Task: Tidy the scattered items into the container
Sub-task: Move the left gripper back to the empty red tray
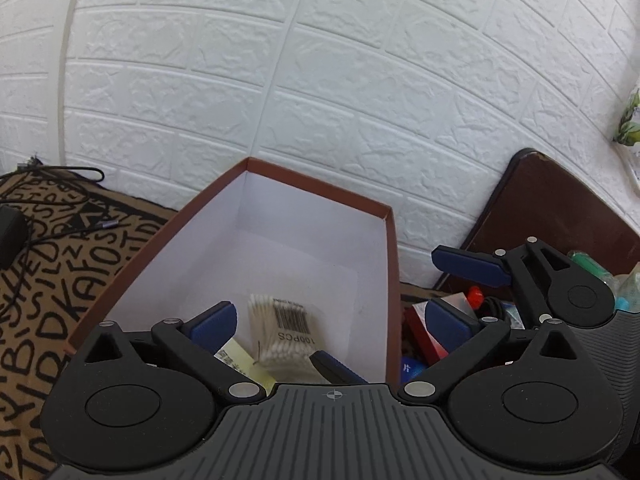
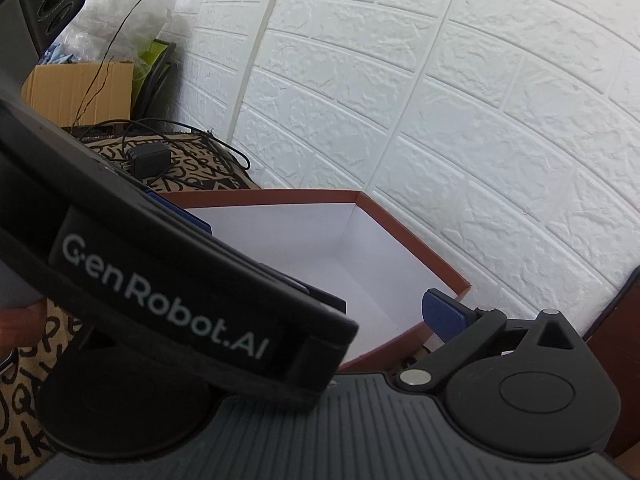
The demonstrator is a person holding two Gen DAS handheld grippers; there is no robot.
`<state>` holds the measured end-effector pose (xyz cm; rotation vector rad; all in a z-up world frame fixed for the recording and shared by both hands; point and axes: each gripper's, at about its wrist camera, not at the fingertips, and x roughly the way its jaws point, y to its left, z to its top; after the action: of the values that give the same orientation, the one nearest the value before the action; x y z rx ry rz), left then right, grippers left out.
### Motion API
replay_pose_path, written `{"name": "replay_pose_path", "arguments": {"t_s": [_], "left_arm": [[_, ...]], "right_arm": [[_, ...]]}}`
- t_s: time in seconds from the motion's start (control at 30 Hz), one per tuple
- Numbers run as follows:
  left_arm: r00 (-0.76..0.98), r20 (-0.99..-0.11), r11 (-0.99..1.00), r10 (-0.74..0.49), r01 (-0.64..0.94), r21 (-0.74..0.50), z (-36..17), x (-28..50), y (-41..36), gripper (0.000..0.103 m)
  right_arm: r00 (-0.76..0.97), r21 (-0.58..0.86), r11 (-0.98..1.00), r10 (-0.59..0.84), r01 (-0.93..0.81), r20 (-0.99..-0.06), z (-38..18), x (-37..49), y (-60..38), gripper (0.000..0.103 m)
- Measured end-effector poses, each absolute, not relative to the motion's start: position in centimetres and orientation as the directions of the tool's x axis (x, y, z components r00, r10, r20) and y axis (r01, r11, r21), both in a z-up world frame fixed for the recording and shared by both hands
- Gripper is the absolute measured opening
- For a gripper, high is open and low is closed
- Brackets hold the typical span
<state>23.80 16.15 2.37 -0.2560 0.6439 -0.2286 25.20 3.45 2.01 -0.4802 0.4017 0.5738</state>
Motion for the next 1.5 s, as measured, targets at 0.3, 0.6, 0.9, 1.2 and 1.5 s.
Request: {"name": "replay_pose_path", "arguments": {"t_s": [0.3, 0.6, 0.9, 1.2, 1.5], "left_arm": [[0.783, -0.543, 0.934, -0.303, 0.132, -0.331, 3.7, 20.6, 15.1, 0.103], [0.807, -0.507, 0.938, -0.303, 0.157, -0.309, 5.5, 16.5, 13.2, 0.103], [0.794, -0.495, 0.92, -0.353, 0.199, -0.336, 5.5, 12.5, 10.3, 0.103], [0.786, -0.479, 0.911, -0.391, 0.258, -0.321, 4.3, 8.4, 5.9, 0.103], [0.721, -0.539, 0.894, -0.436, 0.275, -0.355, -0.4, 5.8, 3.0, 0.103]], "right_arm": [[0.779, -0.332, 0.731, 0.427, -0.596, -0.459, 3.6, 22.6, 2.3, 0.102], [0.791, -0.309, 0.751, 0.44, -0.584, -0.425, 4.9, 19.1, 0.4, 0.102], [0.802, -0.261, 0.785, 0.44, -0.562, -0.404, 5.2, 15.1, -3.1, 0.103], [0.836, -0.202, 0.851, 0.384, -0.486, -0.392, 3.9, 10.8, -7.5, 0.103], [0.841, -0.104, 0.912, 0.317, -0.398, -0.438, -0.5, 7.1, -11.1, 0.103]]}}
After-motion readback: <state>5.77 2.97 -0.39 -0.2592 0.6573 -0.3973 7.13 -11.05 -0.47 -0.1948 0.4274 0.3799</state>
